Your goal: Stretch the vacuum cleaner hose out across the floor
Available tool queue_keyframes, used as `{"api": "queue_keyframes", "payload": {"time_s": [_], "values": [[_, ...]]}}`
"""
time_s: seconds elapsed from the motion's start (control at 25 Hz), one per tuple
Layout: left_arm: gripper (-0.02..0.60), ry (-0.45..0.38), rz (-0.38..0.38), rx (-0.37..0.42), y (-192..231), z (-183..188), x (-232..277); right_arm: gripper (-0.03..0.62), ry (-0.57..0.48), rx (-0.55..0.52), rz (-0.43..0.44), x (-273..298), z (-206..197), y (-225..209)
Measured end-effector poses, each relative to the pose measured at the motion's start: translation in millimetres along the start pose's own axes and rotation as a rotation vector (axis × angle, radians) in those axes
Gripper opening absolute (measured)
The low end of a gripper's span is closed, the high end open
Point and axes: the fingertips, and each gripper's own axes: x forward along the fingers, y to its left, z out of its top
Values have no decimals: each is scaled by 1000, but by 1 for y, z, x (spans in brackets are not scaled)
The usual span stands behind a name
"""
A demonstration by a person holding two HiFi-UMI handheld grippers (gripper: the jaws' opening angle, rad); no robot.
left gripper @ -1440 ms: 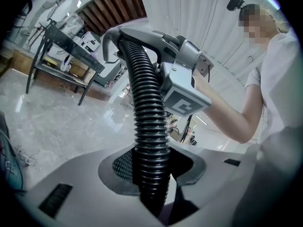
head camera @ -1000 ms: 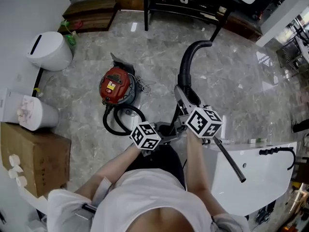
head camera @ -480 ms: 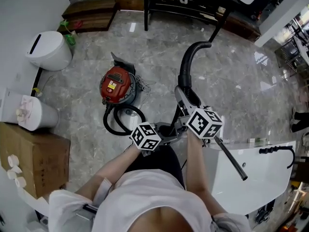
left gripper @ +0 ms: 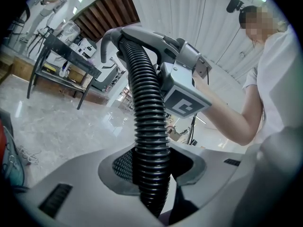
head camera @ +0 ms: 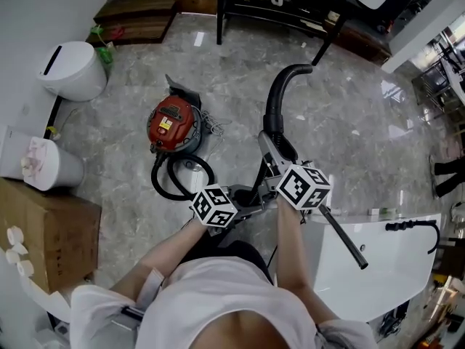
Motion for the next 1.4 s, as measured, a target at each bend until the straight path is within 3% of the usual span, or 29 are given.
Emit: {"api": "queue_keyframes", "payload": {"time_s": [0.4, 0.84, 1.4], "values": [[166, 40, -31, 28, -64, -40, 19, 209, -1, 6, -27, -76, -18, 3], [166, 65, -53, 66, -157, -110, 40, 209, -16, 15, -41, -189, -57, 19], [166, 39, -7, 94, -270, -197, 42, 209, -12, 22, -16, -312, -118, 65]]}}
